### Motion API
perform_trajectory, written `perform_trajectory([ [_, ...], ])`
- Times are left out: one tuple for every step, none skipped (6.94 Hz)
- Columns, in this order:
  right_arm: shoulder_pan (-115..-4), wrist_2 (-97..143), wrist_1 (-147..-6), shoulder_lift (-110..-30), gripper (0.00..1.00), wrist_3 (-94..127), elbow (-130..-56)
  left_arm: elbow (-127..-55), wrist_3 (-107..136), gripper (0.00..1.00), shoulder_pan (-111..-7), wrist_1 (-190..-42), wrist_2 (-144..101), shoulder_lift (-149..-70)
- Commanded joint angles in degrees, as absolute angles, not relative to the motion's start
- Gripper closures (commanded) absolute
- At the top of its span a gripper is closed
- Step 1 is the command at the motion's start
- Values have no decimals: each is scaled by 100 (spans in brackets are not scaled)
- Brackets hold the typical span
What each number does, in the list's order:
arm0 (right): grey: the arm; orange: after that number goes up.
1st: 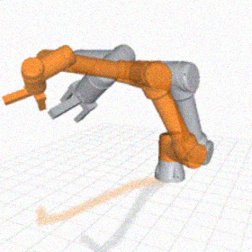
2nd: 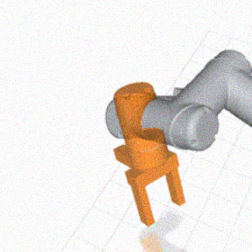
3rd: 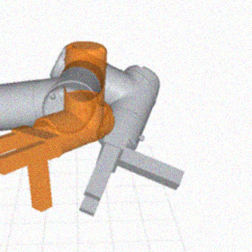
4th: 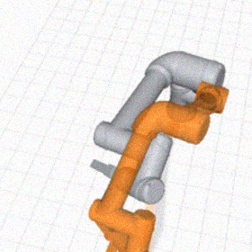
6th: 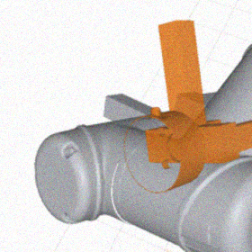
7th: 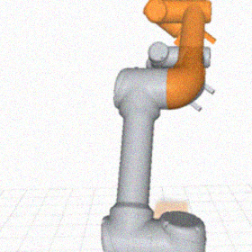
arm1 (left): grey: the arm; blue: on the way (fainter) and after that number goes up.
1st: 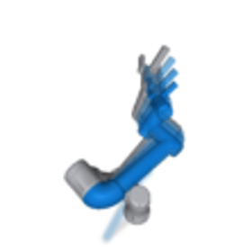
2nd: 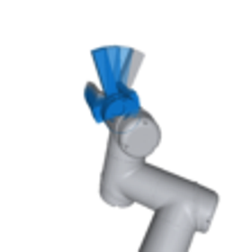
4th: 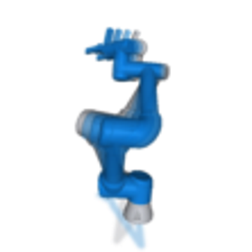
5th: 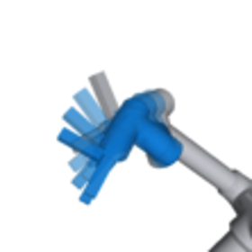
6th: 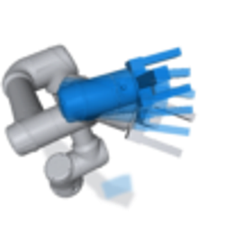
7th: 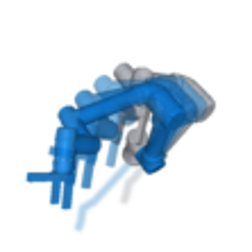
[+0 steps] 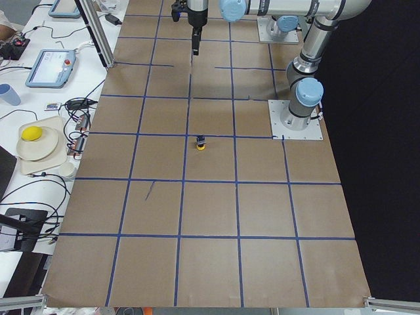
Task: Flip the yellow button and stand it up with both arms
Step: 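Move the left gripper down toward the yellow button lying on its side, then lower the left gripper over the yellow button and close on its base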
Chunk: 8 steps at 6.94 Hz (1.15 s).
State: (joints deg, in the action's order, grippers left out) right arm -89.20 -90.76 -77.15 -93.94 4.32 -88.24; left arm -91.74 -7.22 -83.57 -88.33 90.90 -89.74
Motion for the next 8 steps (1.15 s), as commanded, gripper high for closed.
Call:
perform_trajectory([
  [-8938, -8992, -7630, -9369, 0, 422, -8833, -9771, -1532, 0, -7098, -8711, 9140, -9175],
  [-8921, -9017, -7638, -9369, 0, 387, -8833, -9974, -2260, 0, -6666, -8310, 9141, -9437],
  [-8921, -9018, -7585, -9395, 0, 387, -8833, -10237, -2877, 0, -6262, -7810, 9141, -9692],
  [-8921, -8991, -7533, -9404, 0, 387, -8824, -10509, -2961, 0, -6014, -7230, 9141, -9903],
  [-8912, -9026, -7541, -9439, 0, 387, -8824, -10634, -2945, 2, -5968, -6877, 9445, -10097],
  [-8912, -9035, -7541, -9448, 0, 387, -8824, -10652, -2936, 4, -5863, -6856, 9440, -10281],
  [-8903, -9044, -7541, -9448, 0, 387, -8824, -10670, -2936, 5, -5836, -6542, 9431, -10544],
  [-8903, -9035, -7541, -9440, 0, 387, -8824, -10705, -2927, 4, -5836, -6391, 9492, -10808],
])
